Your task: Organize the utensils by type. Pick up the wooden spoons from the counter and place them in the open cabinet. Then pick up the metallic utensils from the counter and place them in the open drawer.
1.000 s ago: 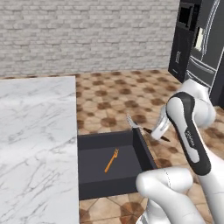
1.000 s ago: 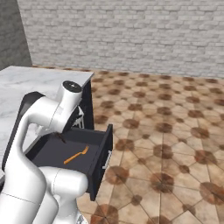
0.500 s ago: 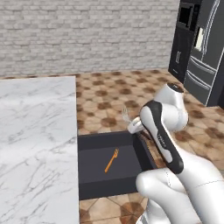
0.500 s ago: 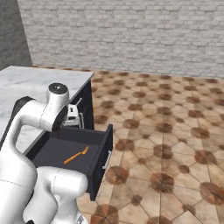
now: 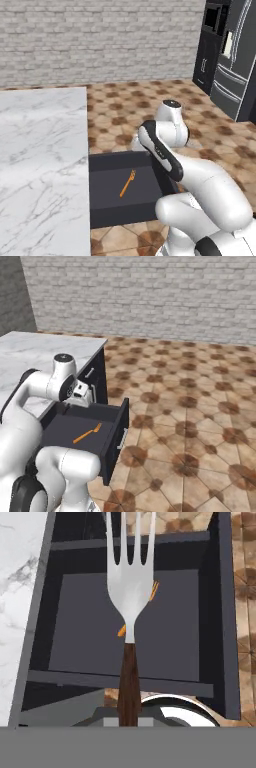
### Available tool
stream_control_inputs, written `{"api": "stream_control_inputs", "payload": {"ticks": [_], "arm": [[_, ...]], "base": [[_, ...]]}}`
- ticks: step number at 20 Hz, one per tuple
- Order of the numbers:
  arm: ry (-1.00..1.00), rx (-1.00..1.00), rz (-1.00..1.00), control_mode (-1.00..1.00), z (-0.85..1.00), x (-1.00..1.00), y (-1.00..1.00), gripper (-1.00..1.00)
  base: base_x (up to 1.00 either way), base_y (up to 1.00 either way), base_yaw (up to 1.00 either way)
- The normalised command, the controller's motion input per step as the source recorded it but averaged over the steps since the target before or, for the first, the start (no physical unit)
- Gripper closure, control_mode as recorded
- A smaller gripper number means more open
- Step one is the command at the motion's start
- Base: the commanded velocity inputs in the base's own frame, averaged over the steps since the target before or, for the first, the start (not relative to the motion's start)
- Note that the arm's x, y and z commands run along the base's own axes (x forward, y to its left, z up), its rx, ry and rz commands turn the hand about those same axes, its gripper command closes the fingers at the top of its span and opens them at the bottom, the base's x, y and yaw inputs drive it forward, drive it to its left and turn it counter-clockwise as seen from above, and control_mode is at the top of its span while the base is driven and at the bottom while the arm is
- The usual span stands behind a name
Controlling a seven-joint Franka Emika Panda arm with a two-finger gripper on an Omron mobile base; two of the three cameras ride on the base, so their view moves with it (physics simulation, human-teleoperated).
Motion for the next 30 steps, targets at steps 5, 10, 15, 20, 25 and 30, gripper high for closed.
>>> {"api": "stream_control_inputs", "payload": {"ticks": [5, 10, 15, 20, 25, 30], "arm": [[0.26, 0.00, -0.36, -1.00, -0.56, 0.32, 0.00, 1.00], [0.17, 0.00, -0.40, -1.00, -0.63, 0.36, 0.01, 1.00], [0.02, 0.00, -0.44, -1.00, -0.53, 0.25, 0.02, 1.00], [0.03, 0.00, -0.42, -1.00, -0.42, 0.23, 0.07, 1.00], [0.11, -0.01, -0.29, -1.00, -0.36, 0.20, 0.05, 1.00], [0.03, -0.06, -0.19, -1.00, -0.41, 0.00, 0.00, 1.00]], "base": [[0.00, 0.00, 0.00], [0.00, 0.00, 0.00], [0.00, 0.00, 0.00], [0.00, 0.00, 0.00], [0.00, 0.00, 0.00], [0.00, 0.00, 0.00]]}}
